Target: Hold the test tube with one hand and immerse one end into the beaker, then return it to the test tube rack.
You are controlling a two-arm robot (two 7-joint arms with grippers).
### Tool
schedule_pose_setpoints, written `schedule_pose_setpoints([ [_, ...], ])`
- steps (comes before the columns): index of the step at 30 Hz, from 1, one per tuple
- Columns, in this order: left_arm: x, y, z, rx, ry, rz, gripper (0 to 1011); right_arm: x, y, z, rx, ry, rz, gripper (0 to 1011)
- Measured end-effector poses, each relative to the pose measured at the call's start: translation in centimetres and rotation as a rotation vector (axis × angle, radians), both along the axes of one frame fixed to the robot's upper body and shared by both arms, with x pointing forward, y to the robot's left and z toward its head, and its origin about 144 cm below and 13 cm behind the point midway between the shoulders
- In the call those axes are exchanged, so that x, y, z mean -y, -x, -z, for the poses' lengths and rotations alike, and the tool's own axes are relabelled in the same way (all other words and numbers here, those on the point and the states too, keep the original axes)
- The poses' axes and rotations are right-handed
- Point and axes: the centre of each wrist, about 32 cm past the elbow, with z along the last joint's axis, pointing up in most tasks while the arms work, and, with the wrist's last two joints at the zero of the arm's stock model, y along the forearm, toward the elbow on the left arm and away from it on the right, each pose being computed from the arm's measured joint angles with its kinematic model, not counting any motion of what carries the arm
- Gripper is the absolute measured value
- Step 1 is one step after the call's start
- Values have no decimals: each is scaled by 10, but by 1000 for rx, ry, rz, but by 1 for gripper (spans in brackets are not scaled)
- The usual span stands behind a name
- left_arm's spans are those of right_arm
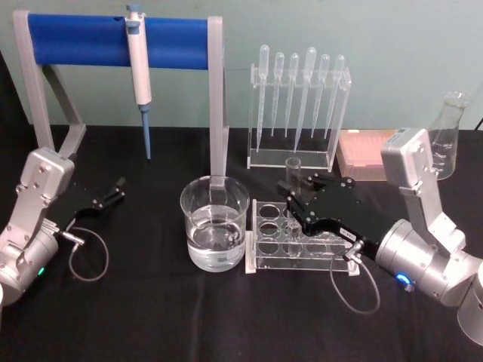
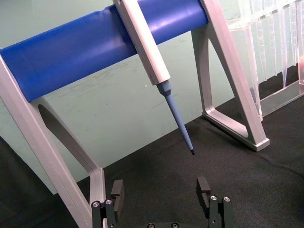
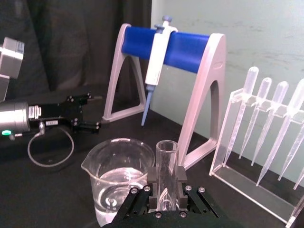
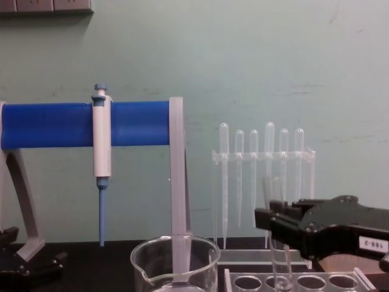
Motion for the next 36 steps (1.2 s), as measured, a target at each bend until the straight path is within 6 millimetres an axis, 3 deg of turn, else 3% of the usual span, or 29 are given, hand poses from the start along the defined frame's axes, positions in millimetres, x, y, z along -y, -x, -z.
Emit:
schedule_pose_setpoints([
  [7,0,0,0,0,0,0,1000,-1,-1,2,-5,26,-14,227],
  [17,0,0,0,0,0,0,1000,2,6,-2,-12,44,3,513],
  [29,0,0,0,0,0,0,1000,40,52,-13,-59,63,117,921],
  [36,0,0,0,0,0,0,1000,64,46,0,-54,85,288,1002],
])
